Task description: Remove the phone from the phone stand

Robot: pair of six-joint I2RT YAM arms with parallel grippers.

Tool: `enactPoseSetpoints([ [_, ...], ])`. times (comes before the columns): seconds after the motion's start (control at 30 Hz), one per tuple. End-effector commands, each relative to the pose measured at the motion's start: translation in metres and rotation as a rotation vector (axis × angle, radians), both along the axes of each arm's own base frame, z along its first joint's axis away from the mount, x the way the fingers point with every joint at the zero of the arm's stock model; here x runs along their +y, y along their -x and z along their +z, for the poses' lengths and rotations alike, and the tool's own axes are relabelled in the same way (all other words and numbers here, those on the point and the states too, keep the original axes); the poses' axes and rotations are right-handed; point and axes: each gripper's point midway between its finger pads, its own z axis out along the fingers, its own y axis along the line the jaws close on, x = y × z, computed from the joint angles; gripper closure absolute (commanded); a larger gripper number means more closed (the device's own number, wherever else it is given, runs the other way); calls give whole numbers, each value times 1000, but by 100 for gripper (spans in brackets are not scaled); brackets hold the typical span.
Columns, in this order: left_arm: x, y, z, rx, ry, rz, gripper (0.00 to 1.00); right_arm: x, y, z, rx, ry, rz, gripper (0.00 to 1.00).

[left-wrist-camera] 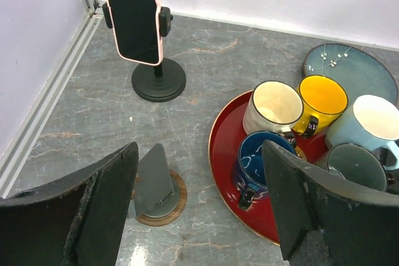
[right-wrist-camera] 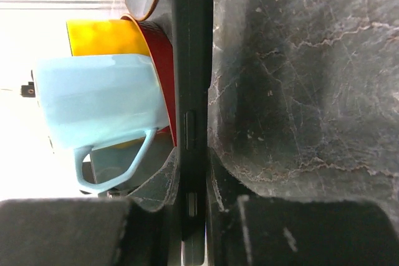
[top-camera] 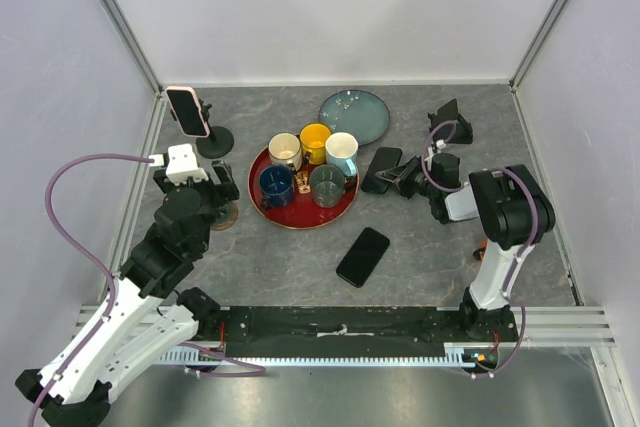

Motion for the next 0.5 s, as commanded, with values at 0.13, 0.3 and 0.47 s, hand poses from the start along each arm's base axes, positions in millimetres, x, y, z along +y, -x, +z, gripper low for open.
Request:
enactPoseSetpoints([
  [0.13,2,-6,-4,11,-12,-5,14,21,7,29,-77,-223,86,100],
  [0.3,3,-7,-6,16,-10,-5,14,15,22,15,-33,-129,125,100],
  [0.47,2,-8,-6,16,-4,-8,14,-1,27,1,19,37,137,93],
])
